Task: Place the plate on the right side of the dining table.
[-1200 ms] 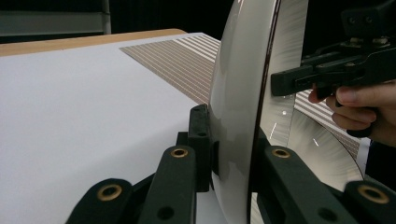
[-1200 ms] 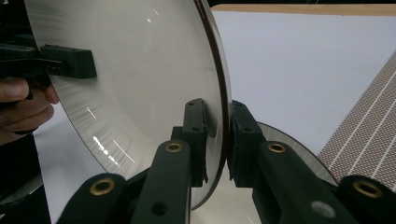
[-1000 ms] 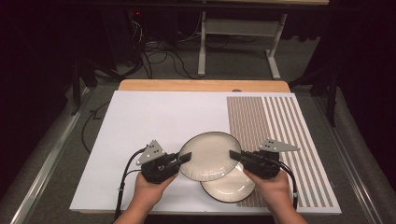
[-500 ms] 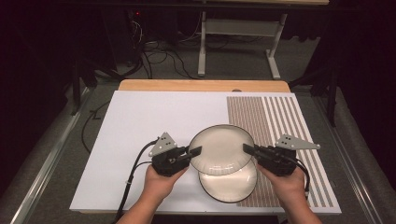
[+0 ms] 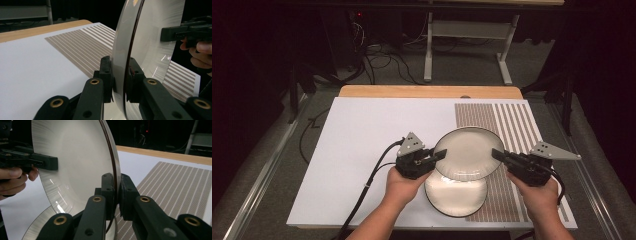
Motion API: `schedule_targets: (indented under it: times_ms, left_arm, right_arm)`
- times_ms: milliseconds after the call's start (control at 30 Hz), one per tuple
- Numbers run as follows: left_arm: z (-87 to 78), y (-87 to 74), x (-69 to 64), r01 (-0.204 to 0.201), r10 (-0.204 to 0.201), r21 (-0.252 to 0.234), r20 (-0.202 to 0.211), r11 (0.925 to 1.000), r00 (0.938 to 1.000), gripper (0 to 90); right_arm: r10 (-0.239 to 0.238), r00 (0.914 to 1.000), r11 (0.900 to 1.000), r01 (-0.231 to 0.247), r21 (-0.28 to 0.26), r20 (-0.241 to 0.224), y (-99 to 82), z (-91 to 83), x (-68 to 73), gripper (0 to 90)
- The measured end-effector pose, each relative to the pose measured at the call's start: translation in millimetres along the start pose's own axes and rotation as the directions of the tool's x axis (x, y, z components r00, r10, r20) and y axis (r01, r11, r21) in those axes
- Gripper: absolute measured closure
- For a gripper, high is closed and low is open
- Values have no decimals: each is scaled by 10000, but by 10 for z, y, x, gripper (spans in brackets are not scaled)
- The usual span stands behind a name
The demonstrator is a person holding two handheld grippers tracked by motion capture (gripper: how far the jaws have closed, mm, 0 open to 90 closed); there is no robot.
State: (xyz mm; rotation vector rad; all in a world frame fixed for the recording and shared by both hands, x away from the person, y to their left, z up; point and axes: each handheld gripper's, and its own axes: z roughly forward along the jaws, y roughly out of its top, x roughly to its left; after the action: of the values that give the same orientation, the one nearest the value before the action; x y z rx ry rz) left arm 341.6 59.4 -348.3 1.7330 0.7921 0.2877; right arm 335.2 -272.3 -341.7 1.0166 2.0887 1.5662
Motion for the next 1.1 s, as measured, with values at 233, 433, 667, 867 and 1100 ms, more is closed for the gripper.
schedule_targets:
  times_ms: [233,433,667,867,1100]
  left_arm:
    - [277,151,-83,-123,124,160,-57,9998,9999,775]
    - [465,186,-89,-127,125,262,48,9996,9999,767]
    - [775,232,-130,-300,286,460,317,9985,9991,761]
    - [1006,244,-148,-105,74,587,540,9982,9985,754]
    - [1206,237,-181,-62,15,752,631,9971,9980,749]
  right_arm:
    - [335,9981,9991,-322,-261,512,-31,-132,-185,853]
    - [504,9963,9986,-490,-221,699,-55,-210,-288,858]
    - [619,9905,9980,-596,-222,1227,-107,-358,-474,859]
    - [684,9833,9976,-655,-228,1687,-143,-455,-585,860]
    - [826,9770,9966,-813,-147,1964,-199,-532,-699,860]
